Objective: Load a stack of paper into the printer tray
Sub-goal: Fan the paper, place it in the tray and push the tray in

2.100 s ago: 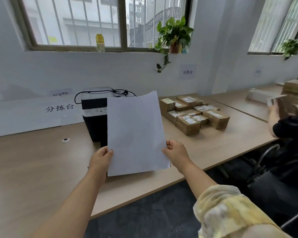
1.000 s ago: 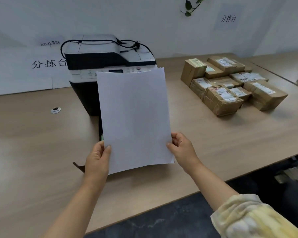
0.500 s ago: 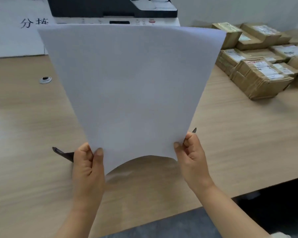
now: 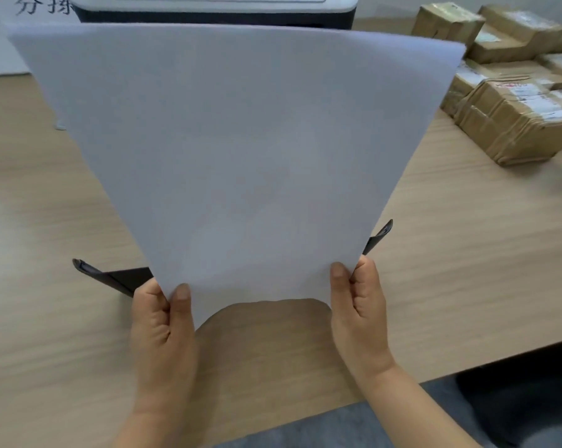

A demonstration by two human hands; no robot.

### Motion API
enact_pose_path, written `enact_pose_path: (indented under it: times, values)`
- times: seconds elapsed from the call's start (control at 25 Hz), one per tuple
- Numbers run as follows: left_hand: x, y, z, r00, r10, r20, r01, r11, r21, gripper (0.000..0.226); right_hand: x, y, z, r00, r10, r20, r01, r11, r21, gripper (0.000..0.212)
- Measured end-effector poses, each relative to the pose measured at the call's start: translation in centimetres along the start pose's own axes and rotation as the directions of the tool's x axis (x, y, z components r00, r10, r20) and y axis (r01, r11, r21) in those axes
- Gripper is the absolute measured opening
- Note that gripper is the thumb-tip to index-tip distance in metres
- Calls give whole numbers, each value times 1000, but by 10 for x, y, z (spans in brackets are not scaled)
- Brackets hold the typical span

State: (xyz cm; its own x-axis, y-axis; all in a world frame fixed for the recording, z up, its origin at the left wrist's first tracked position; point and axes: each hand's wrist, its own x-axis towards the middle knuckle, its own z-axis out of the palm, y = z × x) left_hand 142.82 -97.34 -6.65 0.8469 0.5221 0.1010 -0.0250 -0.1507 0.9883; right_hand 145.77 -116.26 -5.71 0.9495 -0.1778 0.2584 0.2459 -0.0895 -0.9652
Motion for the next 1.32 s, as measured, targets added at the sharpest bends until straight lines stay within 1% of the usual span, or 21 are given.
enact_pose_path:
  times: [0.08,0.12,0.16,0.24,0.28,0.32,0.4,0.56,0.72,0.84,0.92,0.96,1.04,1.16,1.24,1.32]
  values:
    - [2,4,-1,999,48,3,-48,999,0,32,1,-3,0,1000,-1,-10,1,1000,25,17]
    - [3,8,-2,997,71,5,-71,997,1,35,2,-4,0,1000,-4,-15,4,999,36,15]
    - [4,10,-2,997,79,5,-79,997,2,31,3,-5,0,1000,-7,-20,8,999,40,15]
    - [3,6,-1,998,55,8,-56,998,20,9,1,-4,1,1000,-9,-19,10,1000,25,14]
    - [1,4,0,1000,25,10,-25,999,31,11,0,-2,2,1000,-4,-14,4,1000,14,15]
    - [0,0,1,1000,1,14,-2,999,46,18,-3,0,3,1000,4,-6,-4,1000,5,15]
    - [-2,-2,0,1000,-10,7,10,998,69,23,-7,2,4,1000,4,4,-4,1000,-4,16]
    - [0,3,-1,999,25,-39,-22,997,76,26,-5,2,5,1000,-16,-5,15,999,-45,17]
    - [-2,2,-1,999,37,-4,-36,993,109,31,-10,9,9,1000,1,-10,-2,998,-61,15]
    - [1,0,-3,998,66,-2,-66,992,107,34,-8,9,7,1000,-24,-1,24,998,-54,13]
    - [2,-3,-5,999,37,30,-40,992,117,30,-9,11,7,1000,-24,8,24,998,-66,12]
    - [2,-3,-5,999,8,51,-15,991,134,29,-10,13,6,1000,-3,13,4,997,-78,16]
    - [2,-5,-6,997,-31,74,18,985,171,29,-12,17,6,999,46,17,-43,989,-141,33]
    - [2,-7,-8,994,-80,74,65,981,183,27,-12,21,4,998,64,-11,-65,959,-277,44]
    - [0,-4,-9,993,-104,63,90,978,186,27,-13,18,2,998,50,-29,-56,945,-321,43]
    - [-4,2,-9,993,-114,40,105,977,183,25,-13,13,-1,999,32,-30,-40,944,-329,36]
